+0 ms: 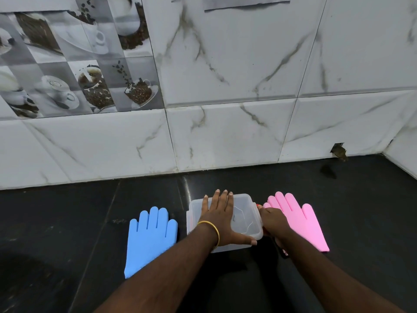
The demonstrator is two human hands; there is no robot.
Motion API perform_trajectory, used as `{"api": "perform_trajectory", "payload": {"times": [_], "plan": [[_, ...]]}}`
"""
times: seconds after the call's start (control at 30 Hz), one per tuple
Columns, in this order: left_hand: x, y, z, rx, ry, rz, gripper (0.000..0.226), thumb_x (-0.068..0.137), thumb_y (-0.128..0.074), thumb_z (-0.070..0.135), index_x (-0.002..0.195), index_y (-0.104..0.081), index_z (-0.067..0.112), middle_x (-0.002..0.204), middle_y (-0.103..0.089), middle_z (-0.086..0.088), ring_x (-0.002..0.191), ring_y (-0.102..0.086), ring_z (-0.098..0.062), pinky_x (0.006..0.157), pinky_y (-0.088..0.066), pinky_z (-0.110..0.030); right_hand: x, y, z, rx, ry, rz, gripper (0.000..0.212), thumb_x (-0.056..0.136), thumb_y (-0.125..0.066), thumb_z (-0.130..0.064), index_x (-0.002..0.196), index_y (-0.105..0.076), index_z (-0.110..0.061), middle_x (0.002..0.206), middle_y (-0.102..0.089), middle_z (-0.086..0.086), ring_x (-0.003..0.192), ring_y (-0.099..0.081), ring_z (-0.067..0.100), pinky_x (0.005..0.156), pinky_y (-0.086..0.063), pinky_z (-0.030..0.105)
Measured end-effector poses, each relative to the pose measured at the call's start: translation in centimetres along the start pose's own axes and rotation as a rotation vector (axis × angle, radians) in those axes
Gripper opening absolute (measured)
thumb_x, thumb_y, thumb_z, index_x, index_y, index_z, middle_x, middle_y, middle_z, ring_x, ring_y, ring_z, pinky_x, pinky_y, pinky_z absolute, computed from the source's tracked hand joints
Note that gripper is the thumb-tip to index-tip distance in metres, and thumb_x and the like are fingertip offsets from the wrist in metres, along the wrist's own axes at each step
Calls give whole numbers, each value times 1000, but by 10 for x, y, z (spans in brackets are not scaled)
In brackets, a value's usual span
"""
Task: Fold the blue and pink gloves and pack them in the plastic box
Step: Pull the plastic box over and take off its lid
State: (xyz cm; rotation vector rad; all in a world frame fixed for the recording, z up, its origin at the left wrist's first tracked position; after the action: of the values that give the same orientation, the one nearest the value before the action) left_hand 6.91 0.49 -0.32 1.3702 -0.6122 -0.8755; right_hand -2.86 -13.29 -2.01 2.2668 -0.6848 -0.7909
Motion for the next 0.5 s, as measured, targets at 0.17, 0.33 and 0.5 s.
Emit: {"api": "perform_trajectory", "payload": {"times": [0.17,0.33,0.5], "plan": [[0,0,0,13,-9,-2,140,46,-30,102,151,11,20,162,9,-2,148,13,-28,115,10,-59,7,-12,19,229,-122,-124,30,68,-80,-25,87,-70,-3,81,-74,13,76,-72,26,69,-60,36],[-13,17,5,20,-62,107,137,50,-29,101,152,8,17,162,11,-1,147,18,-22,117,5,-58,8,33,-6,-7,74,318,13,88,-57,-18,97,-67,-17,100,-68,4,86,-63,17,83,-55,39],[-51,61,-67,-486,329,588,74,88,-40,64,145,-35,17,153,-34,-6,141,-29,-24,108,-30,-41,-22,18,-114,-132,626,45,72,72,-74,-59,136,-50,-35,140,-51,-7,125,-49,10,104,-41,32]]}}
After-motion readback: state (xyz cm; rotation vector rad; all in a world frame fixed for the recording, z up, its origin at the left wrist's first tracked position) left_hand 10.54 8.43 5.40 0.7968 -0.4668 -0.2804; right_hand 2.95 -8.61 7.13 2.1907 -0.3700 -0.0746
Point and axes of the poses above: each hand's wrist, its own x-axis towards the middle knuckle, its own y-axis out of the back of the hand, z = x × y, the point moved 8 cm from there along x, towards the middle knuckle
